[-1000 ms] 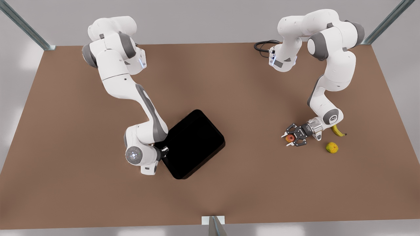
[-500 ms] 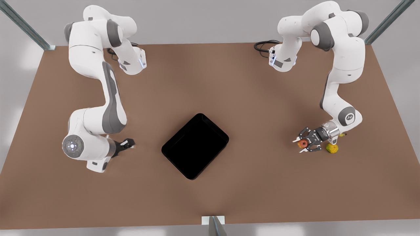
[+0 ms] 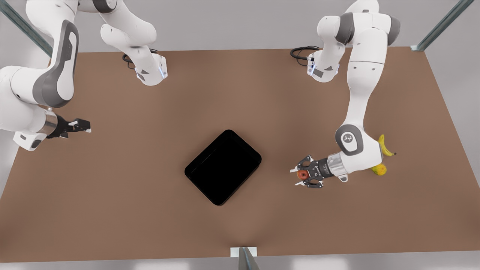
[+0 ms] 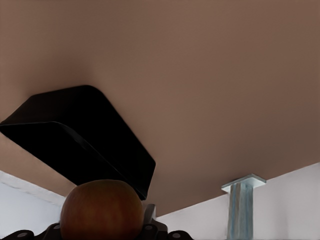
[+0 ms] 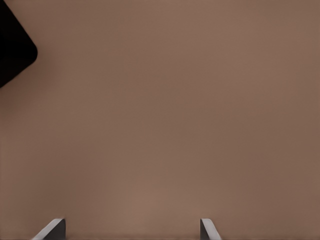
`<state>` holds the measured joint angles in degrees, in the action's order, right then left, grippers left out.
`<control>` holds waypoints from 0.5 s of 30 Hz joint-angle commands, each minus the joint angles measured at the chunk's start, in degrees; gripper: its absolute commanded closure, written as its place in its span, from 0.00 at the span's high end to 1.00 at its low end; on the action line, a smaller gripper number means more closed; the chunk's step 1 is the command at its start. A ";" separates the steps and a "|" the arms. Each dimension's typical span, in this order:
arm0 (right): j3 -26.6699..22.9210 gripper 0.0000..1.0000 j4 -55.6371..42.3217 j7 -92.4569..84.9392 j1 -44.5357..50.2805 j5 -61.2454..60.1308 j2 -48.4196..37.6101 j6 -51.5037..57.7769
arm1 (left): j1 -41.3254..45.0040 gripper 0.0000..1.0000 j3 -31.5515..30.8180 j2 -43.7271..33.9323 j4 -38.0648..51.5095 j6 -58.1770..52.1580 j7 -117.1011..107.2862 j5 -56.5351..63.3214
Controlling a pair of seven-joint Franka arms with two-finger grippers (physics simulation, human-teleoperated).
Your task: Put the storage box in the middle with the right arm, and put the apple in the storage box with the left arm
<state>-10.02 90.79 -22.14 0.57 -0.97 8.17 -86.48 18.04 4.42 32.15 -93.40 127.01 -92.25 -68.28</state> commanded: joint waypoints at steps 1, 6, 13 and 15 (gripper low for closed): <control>0.00 1.00 0.00 -0.01 0.04 0.00 0.00 0.00 | 0.94 0.43 -0.03 0.11 0.32 0.96 -1.09 0.08; 0.00 1.00 0.00 -0.27 0.13 -0.09 0.70 0.09 | 10.09 0.43 0.06 3.27 8.32 9.04 -17.44 0.69; 0.00 1.00 0.09 -0.36 0.13 -0.26 1.14 -0.09 | 18.79 0.43 0.32 8.64 17.72 15.20 -36.51 9.74; 0.08 1.00 0.00 -0.27 0.13 -0.27 1.23 -0.09 | 22.04 0.44 0.32 10.48 19.04 18.88 -37.92 10.18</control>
<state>-9.93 90.74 -22.33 0.72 -1.18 9.62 -86.49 41.12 4.79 44.07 -73.44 146.48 -130.08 -63.51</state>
